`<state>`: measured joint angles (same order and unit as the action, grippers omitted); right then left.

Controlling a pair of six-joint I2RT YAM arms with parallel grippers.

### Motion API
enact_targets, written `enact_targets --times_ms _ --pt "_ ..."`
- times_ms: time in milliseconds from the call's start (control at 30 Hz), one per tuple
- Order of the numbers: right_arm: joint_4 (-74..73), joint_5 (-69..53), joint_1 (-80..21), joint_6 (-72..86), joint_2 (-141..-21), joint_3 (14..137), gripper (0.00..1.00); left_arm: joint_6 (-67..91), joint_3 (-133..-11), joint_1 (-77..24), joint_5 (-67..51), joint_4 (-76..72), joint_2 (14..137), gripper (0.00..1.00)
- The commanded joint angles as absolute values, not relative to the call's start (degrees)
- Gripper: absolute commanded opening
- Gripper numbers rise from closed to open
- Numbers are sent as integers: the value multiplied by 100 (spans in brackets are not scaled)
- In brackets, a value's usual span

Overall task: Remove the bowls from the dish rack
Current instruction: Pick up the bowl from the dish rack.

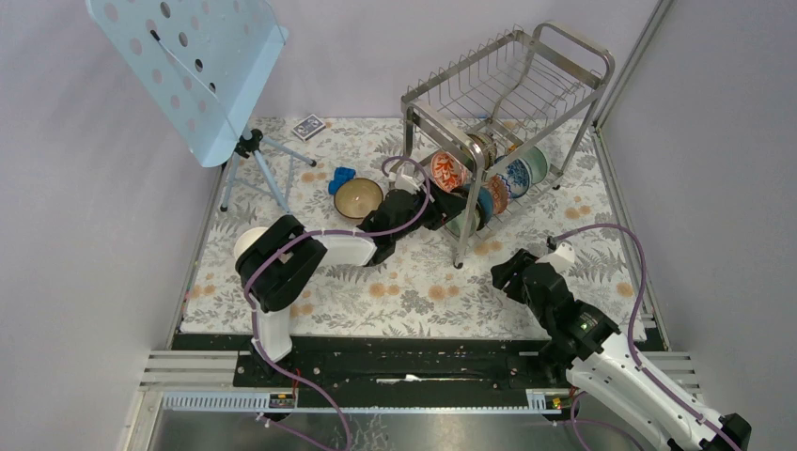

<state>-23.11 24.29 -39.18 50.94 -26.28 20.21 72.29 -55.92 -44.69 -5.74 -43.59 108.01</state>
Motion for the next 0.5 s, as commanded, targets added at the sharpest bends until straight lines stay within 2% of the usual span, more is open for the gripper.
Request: enact_targets --times_ms 0,267,467 --pt "-2369 2428 -3880 4988 -2608 1999 62 6856 -5949 -4523 -539 -4358 10833 54" --pt "-2450 2457 -3876 4943 -2573 2000 61 6568 -6401 -4607 -426 -3738 11073 43" --pt "-2447 2475 -3876 4940 -2454 1948 61 6475 -6390 -4655 -336 -3681 11081 42"
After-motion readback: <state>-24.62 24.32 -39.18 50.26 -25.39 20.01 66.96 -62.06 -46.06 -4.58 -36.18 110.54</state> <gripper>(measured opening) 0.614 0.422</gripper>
